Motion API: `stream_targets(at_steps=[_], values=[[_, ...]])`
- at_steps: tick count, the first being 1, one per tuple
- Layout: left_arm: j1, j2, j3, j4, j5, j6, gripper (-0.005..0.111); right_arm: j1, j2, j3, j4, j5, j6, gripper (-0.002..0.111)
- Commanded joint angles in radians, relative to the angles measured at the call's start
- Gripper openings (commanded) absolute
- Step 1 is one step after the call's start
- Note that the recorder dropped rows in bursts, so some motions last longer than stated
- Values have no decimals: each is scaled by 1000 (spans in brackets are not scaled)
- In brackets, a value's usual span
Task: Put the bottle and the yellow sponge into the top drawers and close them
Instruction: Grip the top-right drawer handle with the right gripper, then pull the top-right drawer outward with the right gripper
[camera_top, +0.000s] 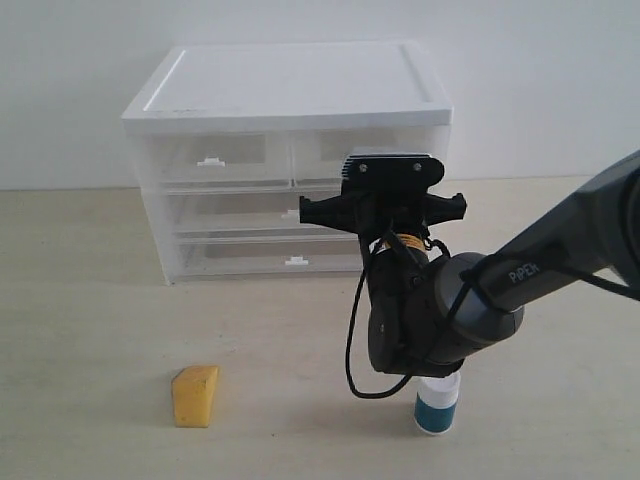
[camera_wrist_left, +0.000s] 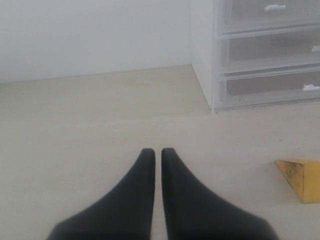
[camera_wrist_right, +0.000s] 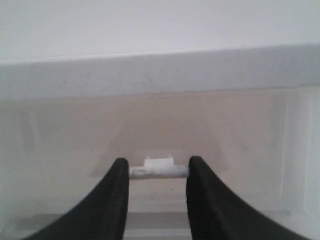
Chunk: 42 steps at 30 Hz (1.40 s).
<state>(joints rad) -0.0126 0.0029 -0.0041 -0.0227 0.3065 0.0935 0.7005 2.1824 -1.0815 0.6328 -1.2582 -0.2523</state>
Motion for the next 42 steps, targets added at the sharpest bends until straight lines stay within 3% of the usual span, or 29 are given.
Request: stream_targets(at_steps=[1,11,18,33,42], values=[[3,-3,4,-3,-10,3,4,-43,7,-40,-60,86,35,0],[3,-3,4,-3,-10,3,4,-23,1,-36,-42,126,-24,0],[3,-3,4,-3,-10,3,4,29,-20,-31,68,110,-162,0],[3,-3,4,-3,-10,3,4,32,-172,219,15,96,-49,0],[3,-3,4,-3,-10,3,4,87,-220,318,22,55,-33,0]])
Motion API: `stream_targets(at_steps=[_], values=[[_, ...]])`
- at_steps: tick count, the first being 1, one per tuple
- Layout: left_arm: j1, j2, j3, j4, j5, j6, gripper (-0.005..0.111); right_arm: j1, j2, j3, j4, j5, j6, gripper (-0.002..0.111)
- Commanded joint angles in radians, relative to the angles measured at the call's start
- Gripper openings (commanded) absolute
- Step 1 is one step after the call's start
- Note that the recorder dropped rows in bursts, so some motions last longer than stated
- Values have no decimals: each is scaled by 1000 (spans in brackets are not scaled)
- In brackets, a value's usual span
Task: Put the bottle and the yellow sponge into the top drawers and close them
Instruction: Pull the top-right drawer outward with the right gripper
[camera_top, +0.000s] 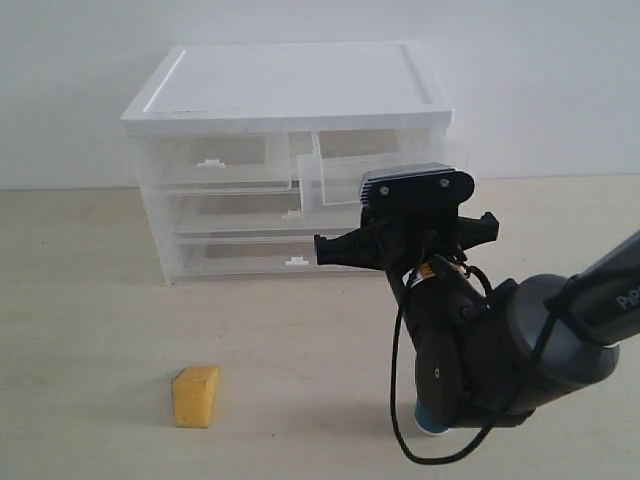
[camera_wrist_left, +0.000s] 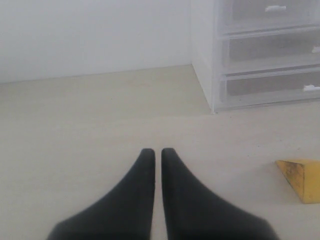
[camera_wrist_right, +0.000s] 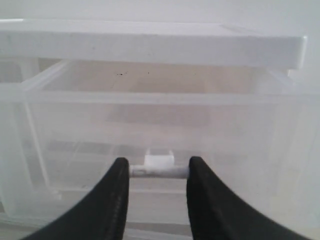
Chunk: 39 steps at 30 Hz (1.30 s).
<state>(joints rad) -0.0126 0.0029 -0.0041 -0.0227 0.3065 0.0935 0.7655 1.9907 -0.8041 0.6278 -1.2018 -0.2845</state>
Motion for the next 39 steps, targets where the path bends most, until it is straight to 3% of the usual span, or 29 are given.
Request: stream_targets(at_steps=[1,28,32,36,39], values=[[3,-3,4,-3,-10,3,4,26,-36,48,32,1,-3,0],[3,-3,4,-3,-10,3,4,175,-124,176,99,25,18,1],[3,-3,4,-3,-10,3,4,175,-124,176,128,25,20,24],[3,-3,4,-3,-10,3,4,175,-124,176,148,71,20,63],[3,-3,4,-3,-10,3,4,175,-126,176,148,135,12,74]])
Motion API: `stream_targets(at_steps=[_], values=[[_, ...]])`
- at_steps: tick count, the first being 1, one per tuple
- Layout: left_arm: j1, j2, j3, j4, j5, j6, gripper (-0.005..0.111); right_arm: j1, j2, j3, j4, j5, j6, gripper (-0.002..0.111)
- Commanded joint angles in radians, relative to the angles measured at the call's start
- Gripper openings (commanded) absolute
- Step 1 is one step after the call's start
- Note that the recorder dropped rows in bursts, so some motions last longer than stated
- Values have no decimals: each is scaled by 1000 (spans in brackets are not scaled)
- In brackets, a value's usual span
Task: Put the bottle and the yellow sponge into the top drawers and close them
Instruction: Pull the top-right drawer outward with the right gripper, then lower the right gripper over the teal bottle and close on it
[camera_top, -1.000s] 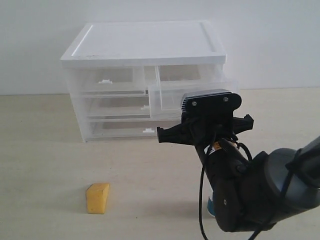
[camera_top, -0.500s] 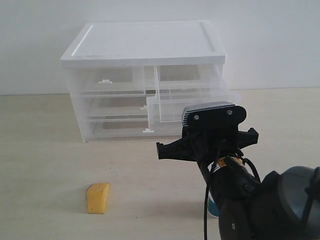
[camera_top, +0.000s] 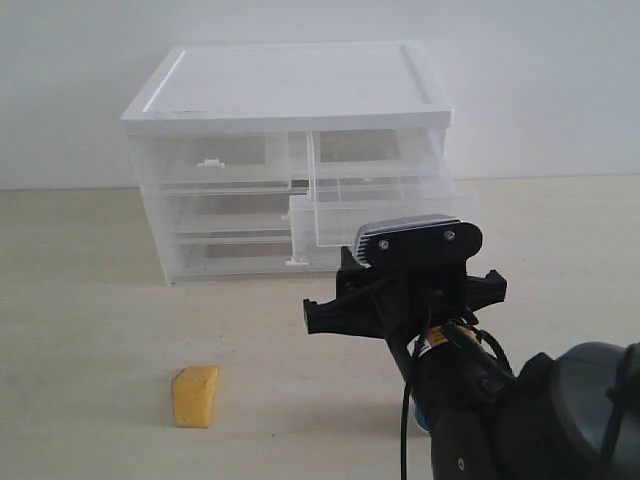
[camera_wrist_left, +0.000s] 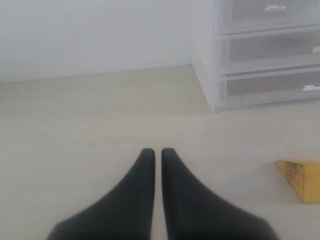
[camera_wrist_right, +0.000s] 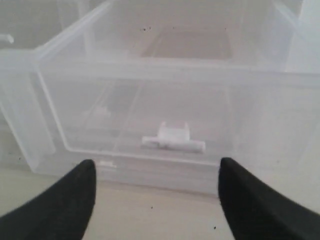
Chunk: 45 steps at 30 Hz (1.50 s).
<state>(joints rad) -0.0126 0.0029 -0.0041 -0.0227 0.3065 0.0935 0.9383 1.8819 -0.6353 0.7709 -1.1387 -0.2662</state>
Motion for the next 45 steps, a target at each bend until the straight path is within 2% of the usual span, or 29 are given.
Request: stream_targets(at_steps=[1,9,16,18,21,26,29,32,34,36,38,40,45], values=[[3,-3,4,-3,-10,3,4,2,-22,10,9,88,-9,74],[3,-3,4,-3,-10,3,4,2,-115,56,12,219,-46,74],[3,-3,4,-3,-10,3,4,2,-251,91,19,503,-220,74],[3,-3,4,-3,-10,3,4,2,-286,99,18,574,-271,71],[3,-3,4,-3,-10,3,4,2,-359,99,15,729,-389,51],[3,-3,4,-3,-10,3,4,2,-483,99,10,914,-535,0],[3,-3,4,-3,-10,3,4,2,-552,99,8,990,-571,0],[3,-3,4,-3,-10,3,4,-20,-617,88,8,1139,-608,0],[3,-3,4,-3,-10,3,4,-70,-618,64,4,1263,-608,0],[3,-3,4,-3,-10,3,4,-171,-615,17,-25,1445,-606,0],[3,-3,4,-3,-10,3,4,-258,-615,-41,-86,1590,-580,0],[3,-3,4,-3,-10,3,4,-341,-615,-112,-228,1711,-485,0],[3,-3,4,-3,-10,3,4,-370,-613,-194,-512,1781,-278,0]])
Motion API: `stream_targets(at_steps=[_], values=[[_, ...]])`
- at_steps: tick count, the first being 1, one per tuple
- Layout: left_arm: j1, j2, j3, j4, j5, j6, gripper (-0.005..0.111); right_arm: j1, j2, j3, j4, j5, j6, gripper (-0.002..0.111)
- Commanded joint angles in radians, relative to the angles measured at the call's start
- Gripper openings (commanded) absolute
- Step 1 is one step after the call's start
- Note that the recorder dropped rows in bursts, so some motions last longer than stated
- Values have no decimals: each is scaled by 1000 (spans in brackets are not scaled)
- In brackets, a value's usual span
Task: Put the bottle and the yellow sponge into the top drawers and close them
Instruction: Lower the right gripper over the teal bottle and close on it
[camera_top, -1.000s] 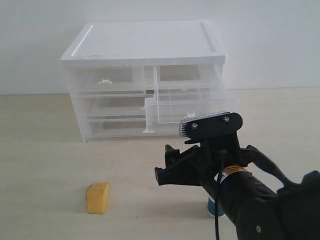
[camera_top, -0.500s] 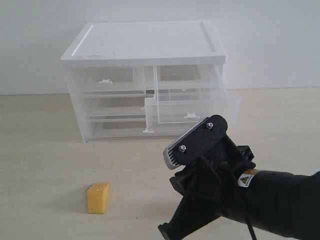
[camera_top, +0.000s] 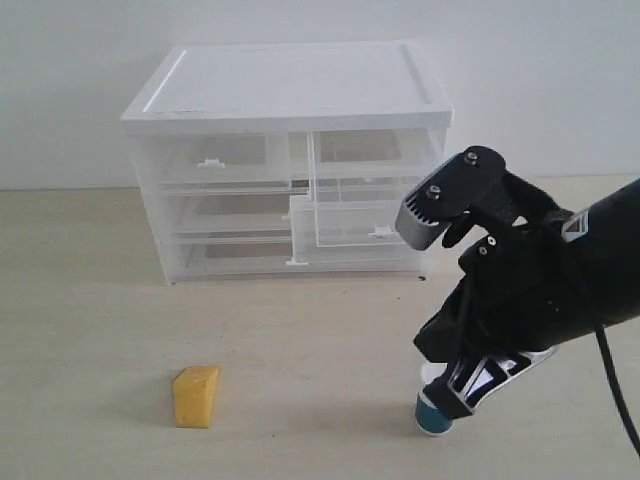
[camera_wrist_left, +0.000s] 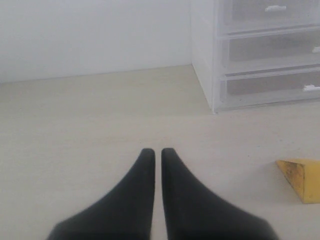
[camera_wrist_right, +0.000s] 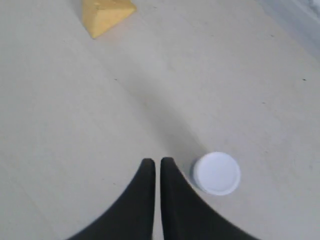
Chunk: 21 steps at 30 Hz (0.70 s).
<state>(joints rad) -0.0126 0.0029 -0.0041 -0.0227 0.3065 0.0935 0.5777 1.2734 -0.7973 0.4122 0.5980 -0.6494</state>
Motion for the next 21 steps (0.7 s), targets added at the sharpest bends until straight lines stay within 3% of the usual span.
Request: stream_targets(at_steps=[1,2,8,21], values=[[3,-3,4,-3,-10,3,4,-9,-5,-33,-191,55,118,3],[3,-3,4,-3,-10,3,4,-9,4,-33,-226,67,141,9],[3,-3,4,-3,-10,3,4,-9,117,-33,-258,48,215,75],[3,-3,4,-3,-10,3,4,-9,351,-33,-274,-211,258,75]])
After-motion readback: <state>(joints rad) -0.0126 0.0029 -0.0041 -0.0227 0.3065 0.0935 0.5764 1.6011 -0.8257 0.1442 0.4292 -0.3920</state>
